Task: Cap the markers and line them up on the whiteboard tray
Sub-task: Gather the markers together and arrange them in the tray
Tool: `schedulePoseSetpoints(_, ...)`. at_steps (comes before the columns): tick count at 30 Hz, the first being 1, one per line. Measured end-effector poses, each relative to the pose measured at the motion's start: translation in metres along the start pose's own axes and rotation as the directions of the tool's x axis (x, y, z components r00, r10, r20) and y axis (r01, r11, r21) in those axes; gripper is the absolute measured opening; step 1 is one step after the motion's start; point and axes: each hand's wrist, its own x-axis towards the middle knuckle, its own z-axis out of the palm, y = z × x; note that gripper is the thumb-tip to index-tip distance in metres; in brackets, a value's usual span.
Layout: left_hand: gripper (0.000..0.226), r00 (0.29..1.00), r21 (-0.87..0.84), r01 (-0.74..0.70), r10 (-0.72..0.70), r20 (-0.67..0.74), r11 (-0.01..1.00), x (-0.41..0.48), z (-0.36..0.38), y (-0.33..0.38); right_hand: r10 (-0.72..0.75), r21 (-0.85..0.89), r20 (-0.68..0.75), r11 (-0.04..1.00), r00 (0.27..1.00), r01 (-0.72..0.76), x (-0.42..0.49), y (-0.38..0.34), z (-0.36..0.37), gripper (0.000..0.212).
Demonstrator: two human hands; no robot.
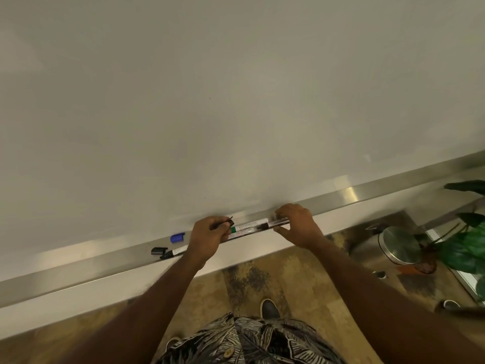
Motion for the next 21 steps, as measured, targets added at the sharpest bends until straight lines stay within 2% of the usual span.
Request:
schedulePoseSetpoints(6,0.018,0.999,0.029,-0.005,0.006,-0.039,1.000,-0.004,-0.012,0.000,-0.054,-0.117,0.193,0.990,0.980,0.078,0.014,0.009,-0.009,0.031)
schedulePoseSetpoints(12,0.019,0.994,0.046,-0.020,0.025,-0.110,0.999,-0.007,-0.022,0.000,-0.029,-0.077,0.219,0.996,0.975,0.047,0.025,0.006,-0.018,0.019)
schedulePoseSetpoints(17,0.022,0.991,0.054,-0.021,0.028,-0.128,0.998,-0.009,-0.027,0.002,-0.052,0.081,0.210,0.996,0.976,0.035,0.025,0.008,-0.019,0.020)
schedulePoseSetpoints(21,0.024,0.992,0.053,-0.044,0.049,-0.117,0.998,-0.011,-0.029,0.002,-0.072,0.339,0.088,0.940,0.994,0.038,0.017,-0.004,-0.026,0.017)
